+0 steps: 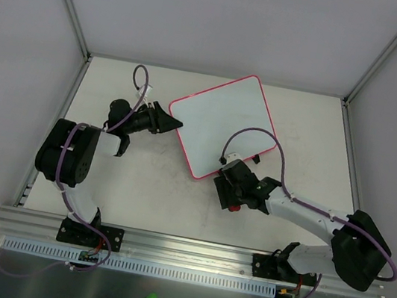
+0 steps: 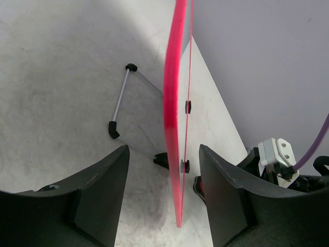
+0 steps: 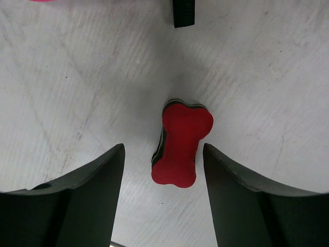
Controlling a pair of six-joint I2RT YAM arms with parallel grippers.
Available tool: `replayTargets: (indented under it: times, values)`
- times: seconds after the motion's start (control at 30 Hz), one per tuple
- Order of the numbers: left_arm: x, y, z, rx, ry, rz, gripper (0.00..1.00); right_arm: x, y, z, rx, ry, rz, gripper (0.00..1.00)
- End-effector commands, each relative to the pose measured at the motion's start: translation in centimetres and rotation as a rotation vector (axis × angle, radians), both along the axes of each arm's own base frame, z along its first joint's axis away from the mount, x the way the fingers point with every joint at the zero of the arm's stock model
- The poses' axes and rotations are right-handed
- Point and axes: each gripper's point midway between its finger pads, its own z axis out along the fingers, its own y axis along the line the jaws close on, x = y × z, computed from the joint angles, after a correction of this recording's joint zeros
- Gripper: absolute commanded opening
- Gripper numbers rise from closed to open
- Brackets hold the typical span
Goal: Erase the whiteboard
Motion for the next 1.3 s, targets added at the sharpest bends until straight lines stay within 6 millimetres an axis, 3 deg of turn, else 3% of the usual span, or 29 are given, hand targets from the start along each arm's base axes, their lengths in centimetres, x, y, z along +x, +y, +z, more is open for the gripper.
replayTargets:
  times: [0.0, 0.3, 0.53, 0.57, 0.67, 0.8, 1.03, 1.17, 1.27]
  values:
    - [-0.8, -0.2, 3.4, -0.004, -0.167, -0.019, 0.57, 0.5, 0.0, 1.0, 0.036, -0.044, -0.031, 0.66]
    - [-2.1, -0.1, 4.7, -0.004, -0.233, -0.029, 0.66, 0.6, 0.1, 1.8, 0.058, -0.064, -0.031, 0.67]
    - [-2.2, 0.3, 4.6, 0.024, -0.223, -0.004, 0.84, 0.4, 0.0, 2.3, 0.080, -0.074, -0.035, 0.72]
    - [-2.3, 0.5, 4.5, 0.033, -0.214, 0.008, 0.93, 0.5, -0.1, 2.5, 0.088, -0.084, -0.040, 0.73]
    - [-2.5, 0.8, 4.5, 0.052, -0.219, 0.028, 0.99, 0.5, -0.2, 2.9, 0.099, -0.099, -0.045, 0.82]
    - [-2.7, 1.3, 4.3, 0.063, -0.219, 0.052, 0.99, 0.8, -0.5, 4.3, 0.131, -0.148, -0.048, 0.99]
    - [-4.8, 2.4, 2.5, 0.096, -0.189, 0.112, 0.99, 1.3, -1.3, 6.6, 0.159, -0.244, -0.045, 0.99]
    - [-6.6, 3.3, 3.4, 0.112, -0.208, 0.157, 0.99, 1.6, -1.4, 7.3, 0.170, -0.270, -0.046, 0.99]
    - [-8.4, 3.4, 3.6, 0.140, -0.175, 0.144, 0.99, 2.5, -2.7, 7.7, 0.133, -0.326, -0.099, 0.99]
